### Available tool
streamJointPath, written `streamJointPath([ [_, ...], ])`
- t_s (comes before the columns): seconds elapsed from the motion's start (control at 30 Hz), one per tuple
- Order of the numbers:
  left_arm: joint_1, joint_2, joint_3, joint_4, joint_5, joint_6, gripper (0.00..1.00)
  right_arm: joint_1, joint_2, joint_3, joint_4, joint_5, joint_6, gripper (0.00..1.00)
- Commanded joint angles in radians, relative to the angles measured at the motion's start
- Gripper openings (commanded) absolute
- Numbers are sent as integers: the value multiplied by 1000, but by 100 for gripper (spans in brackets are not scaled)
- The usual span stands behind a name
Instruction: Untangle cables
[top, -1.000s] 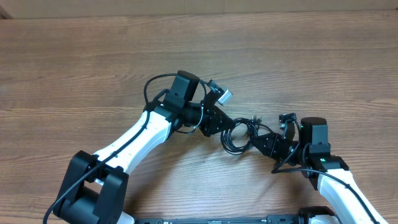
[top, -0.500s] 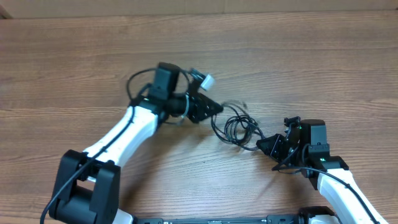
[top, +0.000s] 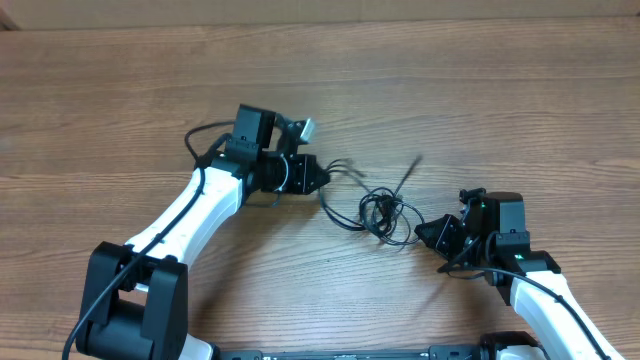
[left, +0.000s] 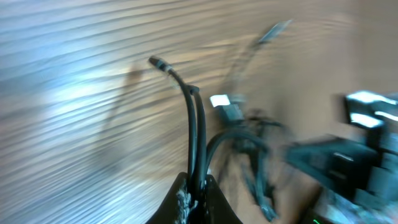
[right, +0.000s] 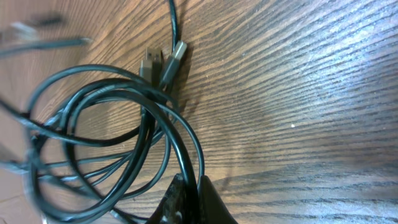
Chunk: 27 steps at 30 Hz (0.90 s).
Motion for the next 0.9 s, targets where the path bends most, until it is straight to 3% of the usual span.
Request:
streamJointPath([
  [0.0,0,-18,10,-22,-255,-74,4,2,-1,25,0,15,3,4],
  [0.1,0,-18,10,-21,-269,-76,5,2,-1,25,0,15,3,4],
  [0.13,0,-18,10,-21,-269,-76,11,2,-1,24,0,15,3,4],
  [0.17,0,-18,10,-21,-269,-76,26,2,-1,24,0,15,3,4],
  [0.2,0,-18,10,-22,-266,-76,49,2,-1,24,0,15,3,4],
  [0.3,0,-18,10,-22,-266,-74,65,2,-1,24,0,15,3,4],
  [0.5,-7,-18,10,-2,-222,-6,66,2,-1,24,1,15,3,4],
  [0.63,-37,-18,10,42,-103,197,67,2,-1,24,3,14,3,4],
  [0.77,-85,-18,10,37,-98,471,67,2,-1,24,3,15,3,4],
  [0.87,-115,-18,10,28,-133,609,67,2,-1,24,3,15,4,4],
])
